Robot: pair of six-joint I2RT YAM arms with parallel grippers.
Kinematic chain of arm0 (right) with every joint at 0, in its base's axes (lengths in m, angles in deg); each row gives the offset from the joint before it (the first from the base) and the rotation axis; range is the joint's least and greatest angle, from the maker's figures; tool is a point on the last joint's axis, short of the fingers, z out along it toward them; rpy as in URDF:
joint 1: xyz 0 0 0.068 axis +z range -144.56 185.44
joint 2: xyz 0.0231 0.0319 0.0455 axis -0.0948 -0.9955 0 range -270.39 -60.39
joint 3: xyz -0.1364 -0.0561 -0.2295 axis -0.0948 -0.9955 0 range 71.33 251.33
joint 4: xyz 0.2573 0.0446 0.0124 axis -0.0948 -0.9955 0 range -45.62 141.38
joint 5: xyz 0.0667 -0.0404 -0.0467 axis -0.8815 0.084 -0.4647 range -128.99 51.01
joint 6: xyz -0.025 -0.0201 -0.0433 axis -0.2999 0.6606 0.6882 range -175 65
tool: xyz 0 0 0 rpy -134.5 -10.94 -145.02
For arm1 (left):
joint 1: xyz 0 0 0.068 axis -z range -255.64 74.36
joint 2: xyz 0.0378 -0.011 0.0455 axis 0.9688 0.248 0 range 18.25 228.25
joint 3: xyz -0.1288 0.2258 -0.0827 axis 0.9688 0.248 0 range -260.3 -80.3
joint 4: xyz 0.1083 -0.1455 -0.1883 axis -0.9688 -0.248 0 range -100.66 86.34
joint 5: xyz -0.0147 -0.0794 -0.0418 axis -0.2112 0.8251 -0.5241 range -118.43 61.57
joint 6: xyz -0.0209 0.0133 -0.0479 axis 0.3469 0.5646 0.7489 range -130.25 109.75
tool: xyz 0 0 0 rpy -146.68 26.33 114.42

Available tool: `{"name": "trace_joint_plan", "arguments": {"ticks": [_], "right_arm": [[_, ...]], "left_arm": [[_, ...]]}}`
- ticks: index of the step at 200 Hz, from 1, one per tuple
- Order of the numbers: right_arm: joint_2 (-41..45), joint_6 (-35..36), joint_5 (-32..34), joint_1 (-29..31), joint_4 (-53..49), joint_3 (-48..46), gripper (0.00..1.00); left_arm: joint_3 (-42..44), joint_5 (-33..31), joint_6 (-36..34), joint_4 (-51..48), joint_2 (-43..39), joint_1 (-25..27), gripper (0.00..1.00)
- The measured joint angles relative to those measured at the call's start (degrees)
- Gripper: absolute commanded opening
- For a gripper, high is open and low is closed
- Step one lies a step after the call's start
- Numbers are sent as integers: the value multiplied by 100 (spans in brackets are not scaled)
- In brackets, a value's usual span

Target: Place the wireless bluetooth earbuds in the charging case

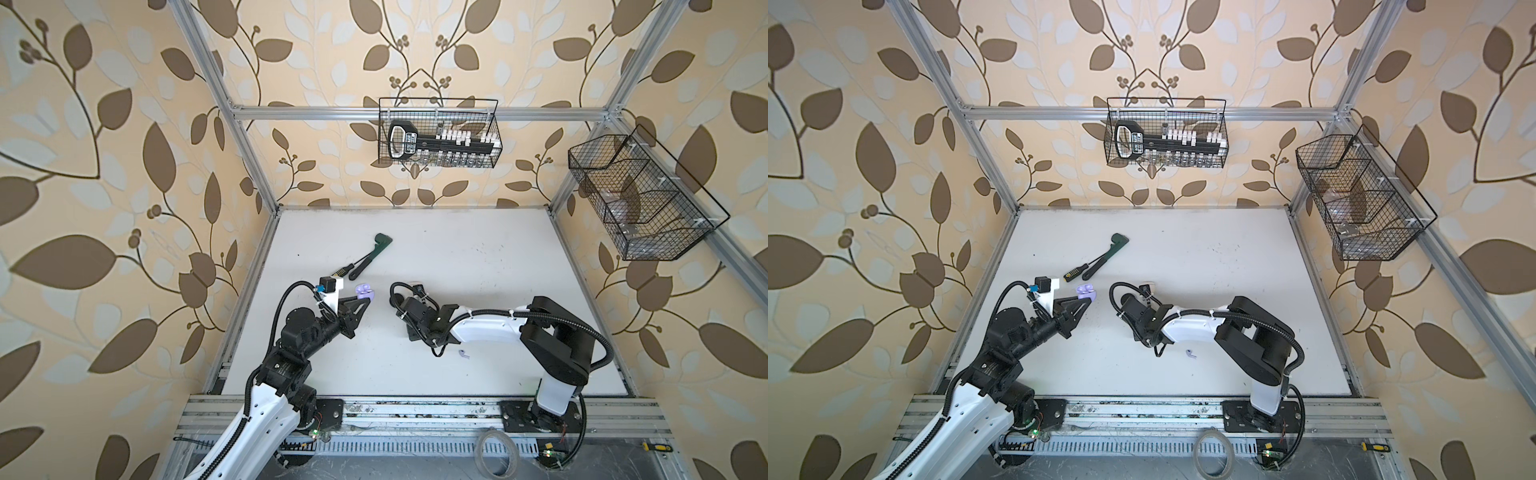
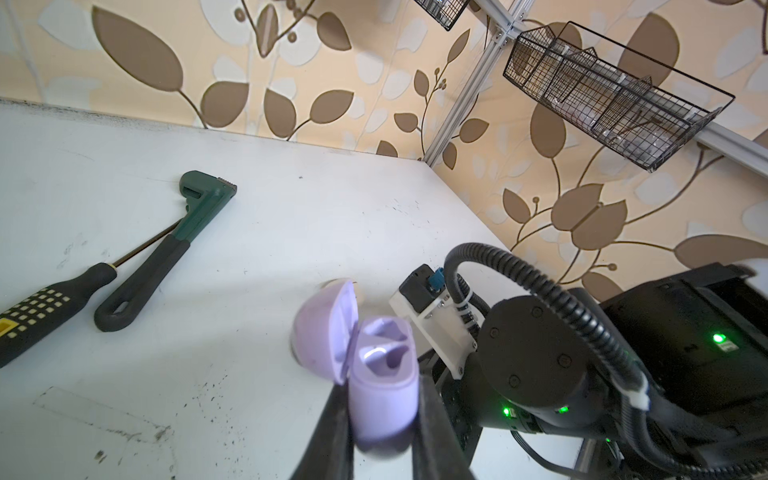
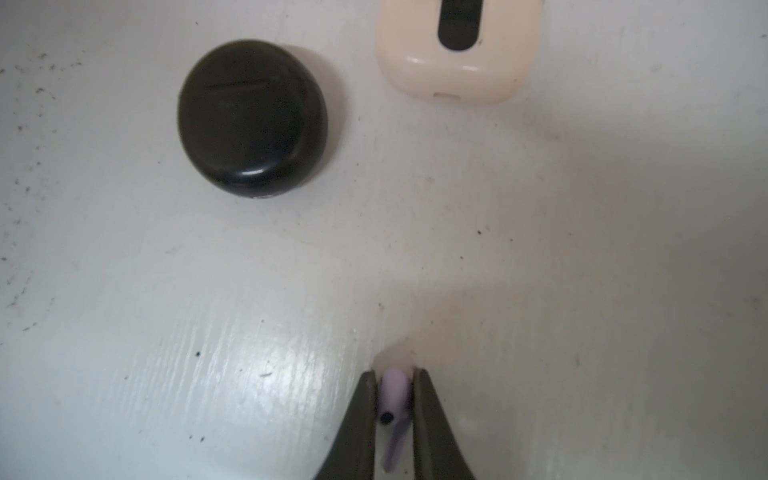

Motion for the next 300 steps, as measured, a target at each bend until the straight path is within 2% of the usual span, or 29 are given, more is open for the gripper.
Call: {"name": "trace_joint_plan", "arguments": {"ticks": [72,134,152,202,245,300], "right_arm": [[190,-42,114,-7,-343,-2,13],[531,-125,498,-22,-531,-2,11],[654,-195,680,-22,-590,-2,11],[1104,-396,1268,50,-841,-2,11],[1652,-599,1788,350,-1180,7,11],[2218,-885,2527,1005,-1792,378,11]], "left_arm": [[-2,363,2,374,817,0,0],[26,369,125,988,1473,79,0],[63,297,140,1110,1611,321,0],[90,-319,33,1172,1840,1421,0],[90,-551,-52,1362,2118,1690,0],[90,-588,-308,1805,2522,2319,0]]}}
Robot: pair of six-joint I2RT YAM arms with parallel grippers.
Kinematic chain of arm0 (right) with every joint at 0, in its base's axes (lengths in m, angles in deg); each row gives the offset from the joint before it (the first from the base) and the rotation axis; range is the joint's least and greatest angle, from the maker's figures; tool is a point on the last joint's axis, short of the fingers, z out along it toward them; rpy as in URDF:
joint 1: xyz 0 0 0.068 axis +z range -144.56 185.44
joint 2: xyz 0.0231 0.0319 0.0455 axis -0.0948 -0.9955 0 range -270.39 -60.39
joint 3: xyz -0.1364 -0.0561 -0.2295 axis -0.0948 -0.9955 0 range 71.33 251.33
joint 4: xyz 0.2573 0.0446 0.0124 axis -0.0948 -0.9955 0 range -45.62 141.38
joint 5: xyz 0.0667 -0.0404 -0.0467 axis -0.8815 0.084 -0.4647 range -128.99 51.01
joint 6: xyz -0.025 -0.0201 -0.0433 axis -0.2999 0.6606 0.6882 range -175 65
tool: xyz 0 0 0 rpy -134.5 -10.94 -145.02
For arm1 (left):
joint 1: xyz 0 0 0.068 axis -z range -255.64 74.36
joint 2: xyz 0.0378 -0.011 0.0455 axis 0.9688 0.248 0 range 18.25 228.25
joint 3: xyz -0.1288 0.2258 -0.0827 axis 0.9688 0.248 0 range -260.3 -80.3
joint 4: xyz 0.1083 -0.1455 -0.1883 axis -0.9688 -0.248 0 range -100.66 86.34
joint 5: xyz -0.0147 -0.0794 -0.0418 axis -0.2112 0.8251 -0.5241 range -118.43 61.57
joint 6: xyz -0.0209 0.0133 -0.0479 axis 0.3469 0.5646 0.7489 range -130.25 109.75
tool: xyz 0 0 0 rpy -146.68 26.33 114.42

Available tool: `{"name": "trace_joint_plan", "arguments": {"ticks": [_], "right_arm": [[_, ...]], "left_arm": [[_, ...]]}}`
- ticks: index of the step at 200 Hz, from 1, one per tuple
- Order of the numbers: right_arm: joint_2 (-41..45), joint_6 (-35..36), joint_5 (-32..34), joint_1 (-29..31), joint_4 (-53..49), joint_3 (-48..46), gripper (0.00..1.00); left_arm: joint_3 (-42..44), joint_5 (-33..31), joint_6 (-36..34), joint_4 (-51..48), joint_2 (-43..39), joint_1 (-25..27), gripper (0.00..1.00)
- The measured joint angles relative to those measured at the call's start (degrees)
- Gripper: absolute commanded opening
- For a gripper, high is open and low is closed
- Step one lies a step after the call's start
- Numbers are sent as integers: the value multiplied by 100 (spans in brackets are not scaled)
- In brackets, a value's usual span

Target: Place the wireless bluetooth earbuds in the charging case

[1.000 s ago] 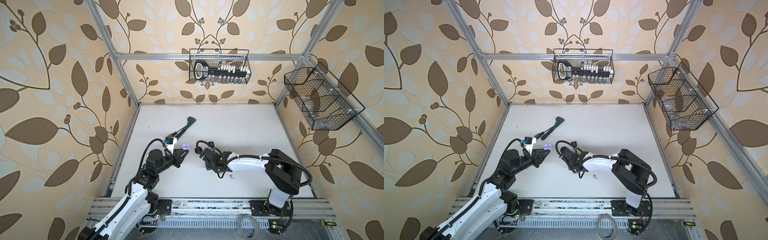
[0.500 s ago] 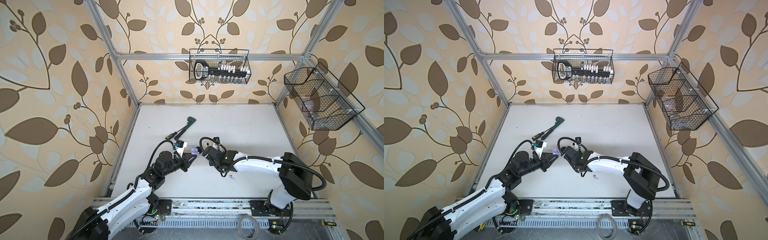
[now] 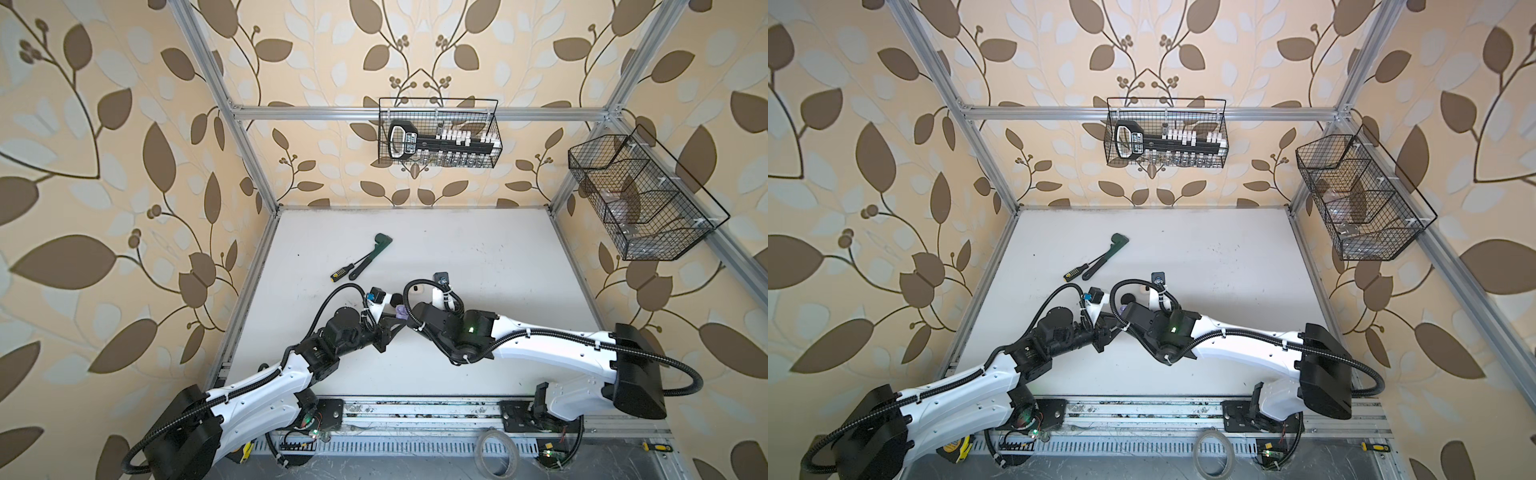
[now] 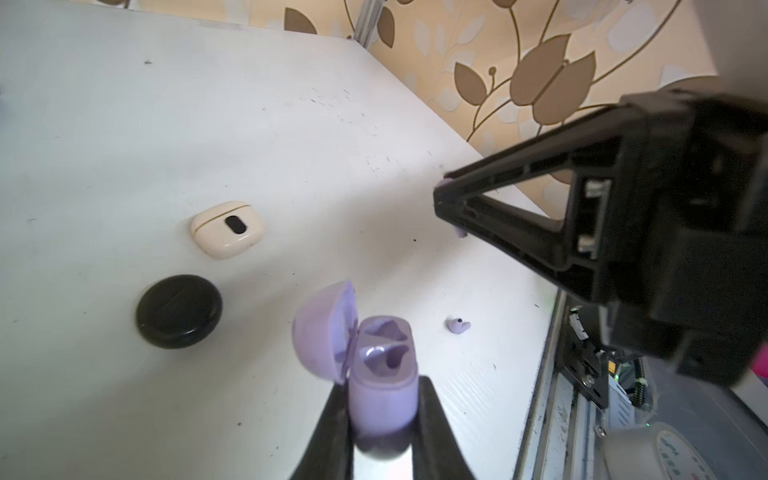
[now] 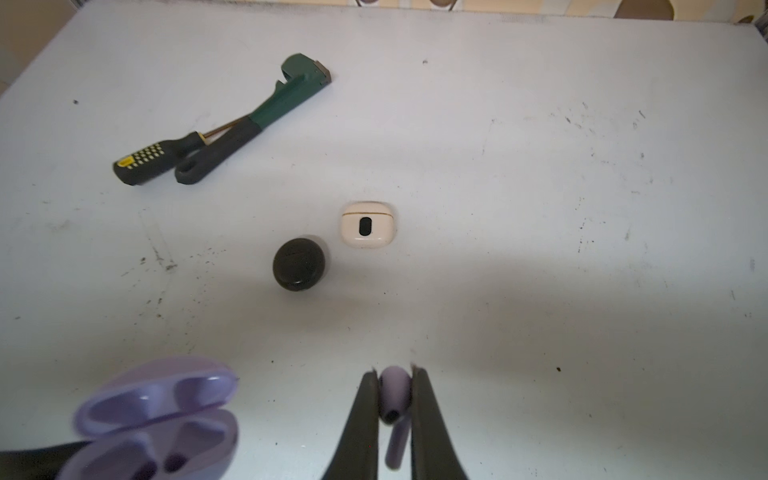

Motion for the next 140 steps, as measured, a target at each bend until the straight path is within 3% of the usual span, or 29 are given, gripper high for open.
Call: {"name": "trace_joint_plan", "arguments": {"ticks": [61,140], "right_arm": [[391,-236,531,610,-162,153,11],[367,-367,723,835,170,153,10]], "left_arm": [[0,-271,-166,323,149,304,0],[0,-472,-192,452,144,527,0]]}}
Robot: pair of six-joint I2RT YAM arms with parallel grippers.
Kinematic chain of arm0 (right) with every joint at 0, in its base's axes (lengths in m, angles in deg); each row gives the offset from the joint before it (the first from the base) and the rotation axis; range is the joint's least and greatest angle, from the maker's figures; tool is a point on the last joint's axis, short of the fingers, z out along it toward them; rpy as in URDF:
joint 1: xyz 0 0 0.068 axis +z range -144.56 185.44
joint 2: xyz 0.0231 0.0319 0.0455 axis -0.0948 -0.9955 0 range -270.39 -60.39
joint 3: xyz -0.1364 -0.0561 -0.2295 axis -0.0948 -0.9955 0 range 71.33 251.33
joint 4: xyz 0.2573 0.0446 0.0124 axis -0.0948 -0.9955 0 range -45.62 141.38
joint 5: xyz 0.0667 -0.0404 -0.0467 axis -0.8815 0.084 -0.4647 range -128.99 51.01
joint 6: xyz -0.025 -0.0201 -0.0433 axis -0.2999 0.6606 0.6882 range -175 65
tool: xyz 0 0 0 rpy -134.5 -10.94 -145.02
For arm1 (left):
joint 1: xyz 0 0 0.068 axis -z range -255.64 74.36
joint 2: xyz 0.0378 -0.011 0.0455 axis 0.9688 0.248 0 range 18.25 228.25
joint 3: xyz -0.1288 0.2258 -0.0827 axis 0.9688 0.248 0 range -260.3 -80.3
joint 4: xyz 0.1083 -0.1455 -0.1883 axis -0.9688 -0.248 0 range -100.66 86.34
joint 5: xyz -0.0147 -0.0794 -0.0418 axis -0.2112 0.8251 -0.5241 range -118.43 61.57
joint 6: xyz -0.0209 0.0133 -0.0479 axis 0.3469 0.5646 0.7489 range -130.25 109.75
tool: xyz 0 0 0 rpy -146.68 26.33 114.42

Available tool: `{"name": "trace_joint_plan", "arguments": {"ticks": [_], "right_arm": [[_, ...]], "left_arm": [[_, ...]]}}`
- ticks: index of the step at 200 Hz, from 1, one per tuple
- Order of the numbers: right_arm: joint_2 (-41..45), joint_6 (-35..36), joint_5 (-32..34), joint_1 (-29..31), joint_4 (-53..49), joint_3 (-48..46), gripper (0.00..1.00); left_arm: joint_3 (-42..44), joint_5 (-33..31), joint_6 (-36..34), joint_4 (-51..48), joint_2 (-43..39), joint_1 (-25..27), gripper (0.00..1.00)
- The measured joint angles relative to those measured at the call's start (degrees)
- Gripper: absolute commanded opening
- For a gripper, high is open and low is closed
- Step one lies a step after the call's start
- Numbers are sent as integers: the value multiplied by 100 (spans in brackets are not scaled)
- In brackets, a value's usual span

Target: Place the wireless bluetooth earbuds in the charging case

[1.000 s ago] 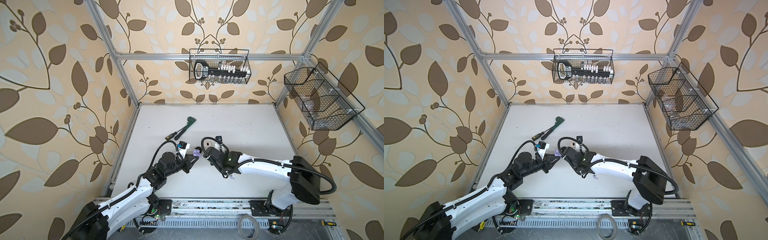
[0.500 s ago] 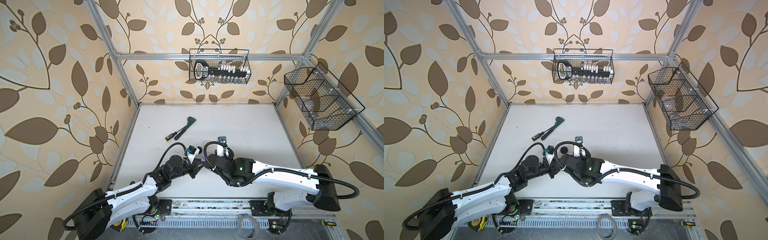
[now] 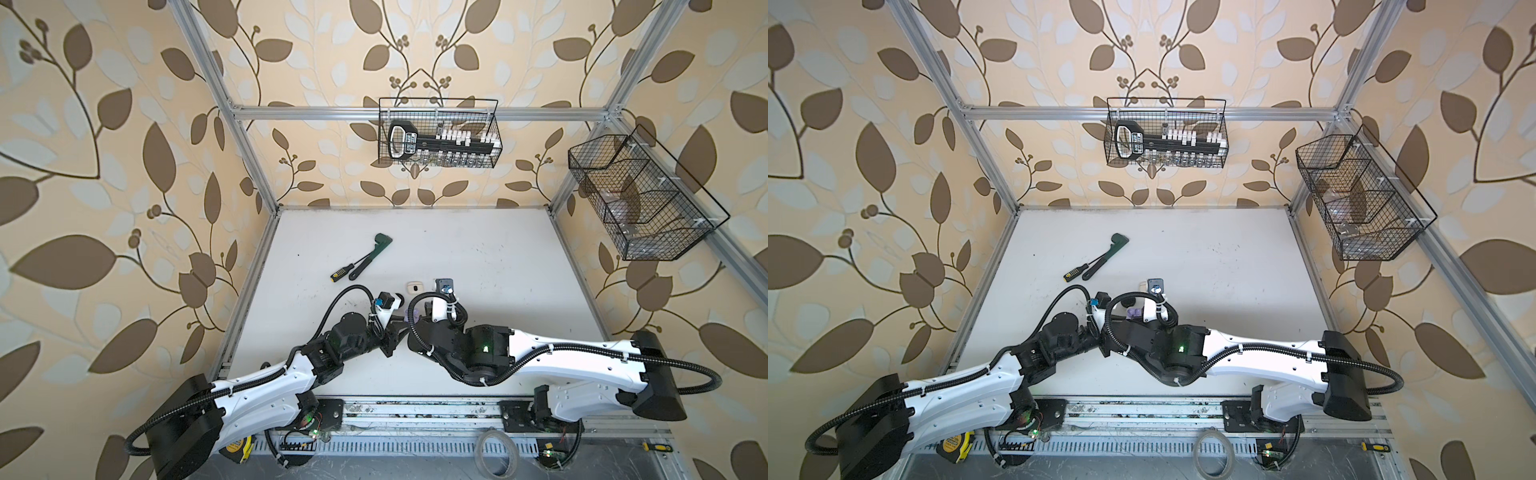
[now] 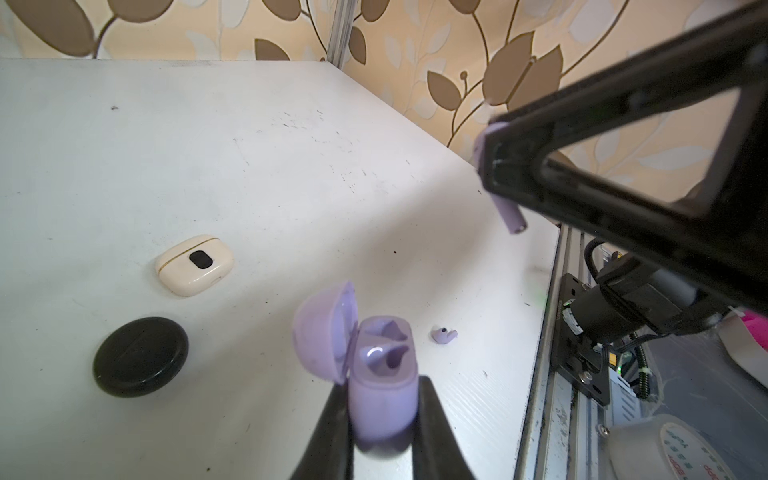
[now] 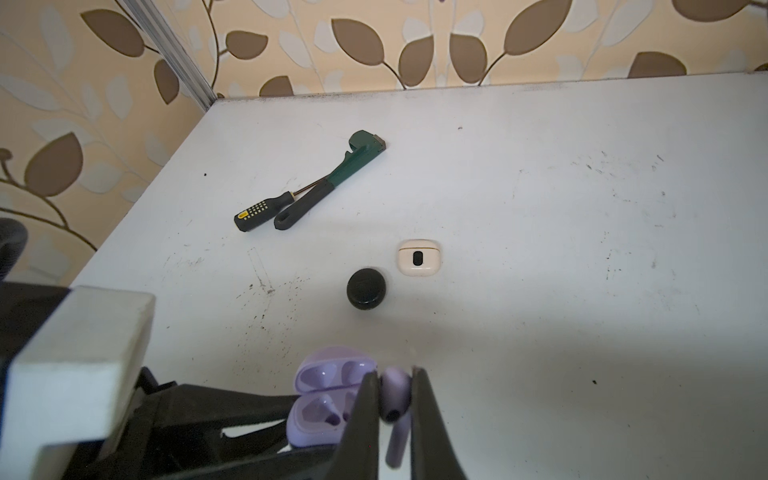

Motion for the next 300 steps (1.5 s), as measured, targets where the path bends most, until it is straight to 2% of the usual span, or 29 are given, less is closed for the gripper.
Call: {"name": "trace_joint_plan", "arguments": {"ticks": [119,300], "right_arm": [[-407,-13,24,129,719,0,11],[-551,76,28,31,894,17,9]], "left_arm": [[0,-313,157,120,-267,146,0],[0,-396,155,4,-442,186,0]]}}
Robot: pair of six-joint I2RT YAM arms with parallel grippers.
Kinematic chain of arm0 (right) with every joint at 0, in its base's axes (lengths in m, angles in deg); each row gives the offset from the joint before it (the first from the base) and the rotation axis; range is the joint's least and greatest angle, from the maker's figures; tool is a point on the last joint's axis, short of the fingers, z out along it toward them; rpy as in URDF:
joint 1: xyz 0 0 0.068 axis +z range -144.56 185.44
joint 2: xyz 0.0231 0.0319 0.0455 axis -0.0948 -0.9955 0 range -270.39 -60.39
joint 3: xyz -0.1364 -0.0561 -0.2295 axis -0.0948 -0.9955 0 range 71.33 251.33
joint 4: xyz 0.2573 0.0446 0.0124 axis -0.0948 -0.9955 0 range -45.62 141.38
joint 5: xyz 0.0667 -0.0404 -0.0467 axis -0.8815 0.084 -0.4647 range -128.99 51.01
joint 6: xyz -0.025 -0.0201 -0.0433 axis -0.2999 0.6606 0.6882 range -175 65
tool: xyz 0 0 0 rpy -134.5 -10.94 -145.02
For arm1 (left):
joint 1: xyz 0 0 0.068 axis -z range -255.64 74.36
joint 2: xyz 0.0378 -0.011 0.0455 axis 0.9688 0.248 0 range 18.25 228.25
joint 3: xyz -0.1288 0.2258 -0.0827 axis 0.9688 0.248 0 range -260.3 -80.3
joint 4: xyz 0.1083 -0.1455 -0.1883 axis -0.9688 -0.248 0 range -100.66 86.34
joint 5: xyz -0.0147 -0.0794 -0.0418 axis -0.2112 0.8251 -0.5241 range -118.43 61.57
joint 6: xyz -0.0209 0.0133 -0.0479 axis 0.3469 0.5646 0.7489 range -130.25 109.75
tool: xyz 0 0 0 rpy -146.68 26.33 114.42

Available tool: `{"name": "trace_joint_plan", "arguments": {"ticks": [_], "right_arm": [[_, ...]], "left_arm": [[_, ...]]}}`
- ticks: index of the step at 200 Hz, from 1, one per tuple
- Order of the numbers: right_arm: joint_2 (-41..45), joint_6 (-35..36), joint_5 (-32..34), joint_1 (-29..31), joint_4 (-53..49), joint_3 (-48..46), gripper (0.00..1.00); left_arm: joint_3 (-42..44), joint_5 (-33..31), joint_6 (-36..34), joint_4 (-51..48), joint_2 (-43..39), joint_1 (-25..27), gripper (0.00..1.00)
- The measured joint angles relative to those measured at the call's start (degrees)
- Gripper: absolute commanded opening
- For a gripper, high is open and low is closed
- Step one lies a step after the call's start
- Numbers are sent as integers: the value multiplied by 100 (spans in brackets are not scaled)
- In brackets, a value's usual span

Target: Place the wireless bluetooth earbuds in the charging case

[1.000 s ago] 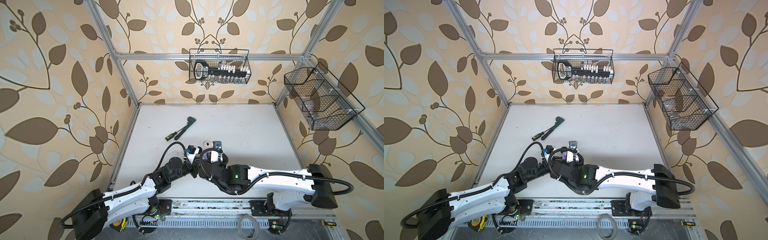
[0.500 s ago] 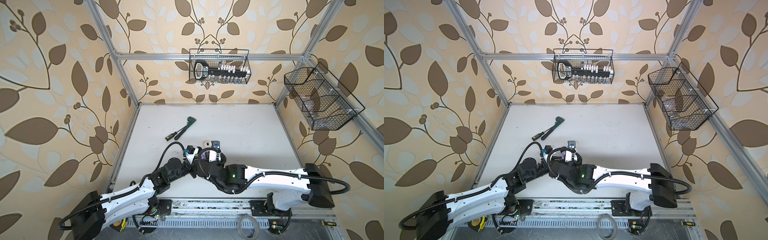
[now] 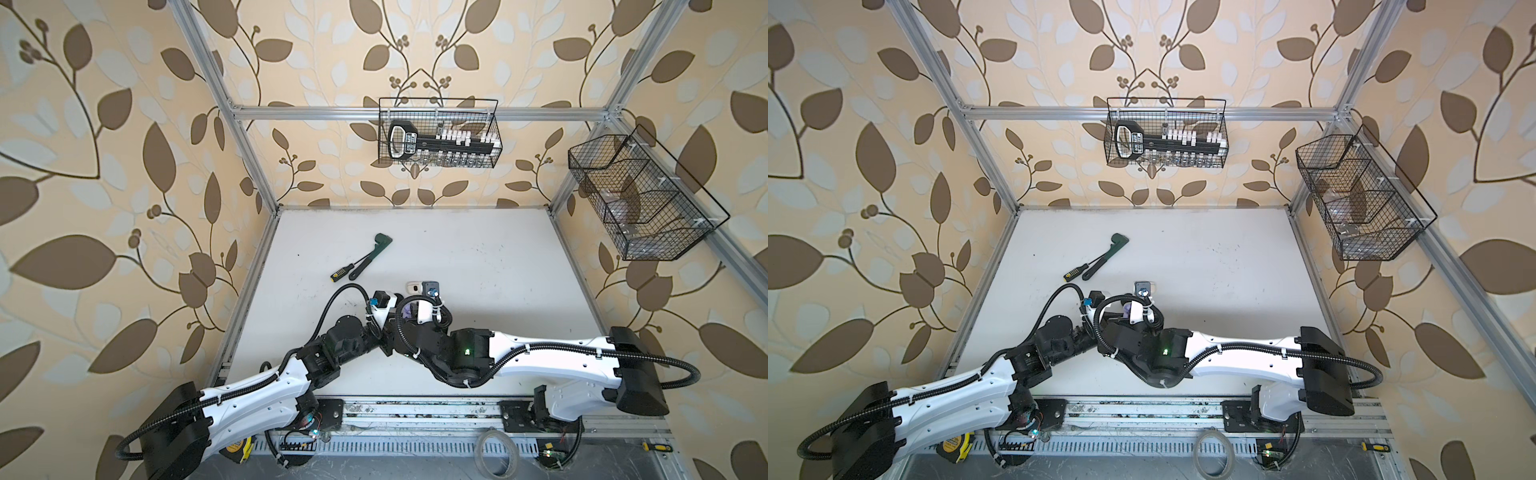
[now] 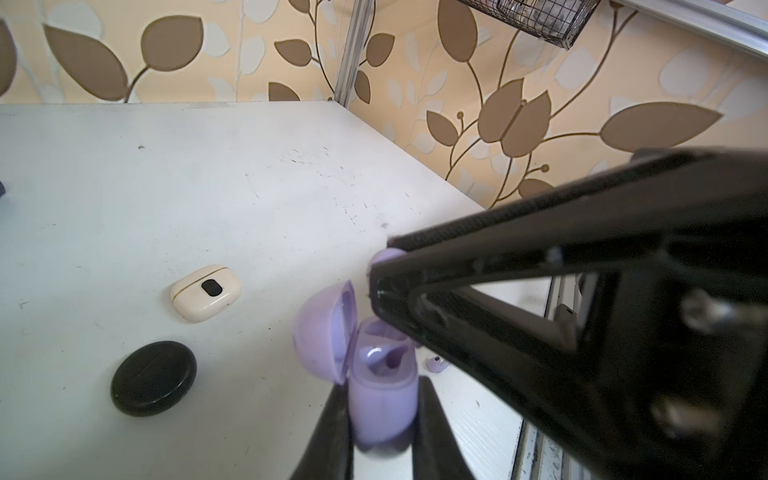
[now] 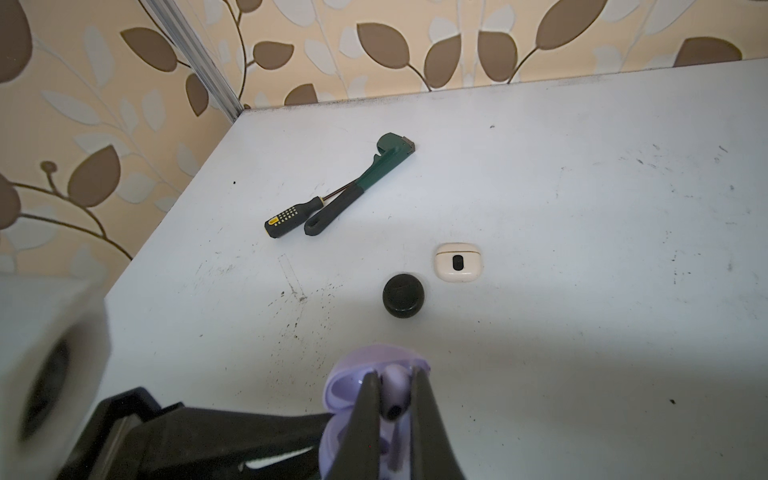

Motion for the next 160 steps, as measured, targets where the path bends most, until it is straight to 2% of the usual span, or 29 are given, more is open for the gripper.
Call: {"name": "trace_joint_plan", "arguments": {"ticks": [160], "right_arm": [[2,-4,57,-7,173,13,8]], "left_arm": [[0,4,2,83,-68,37,0]]}}
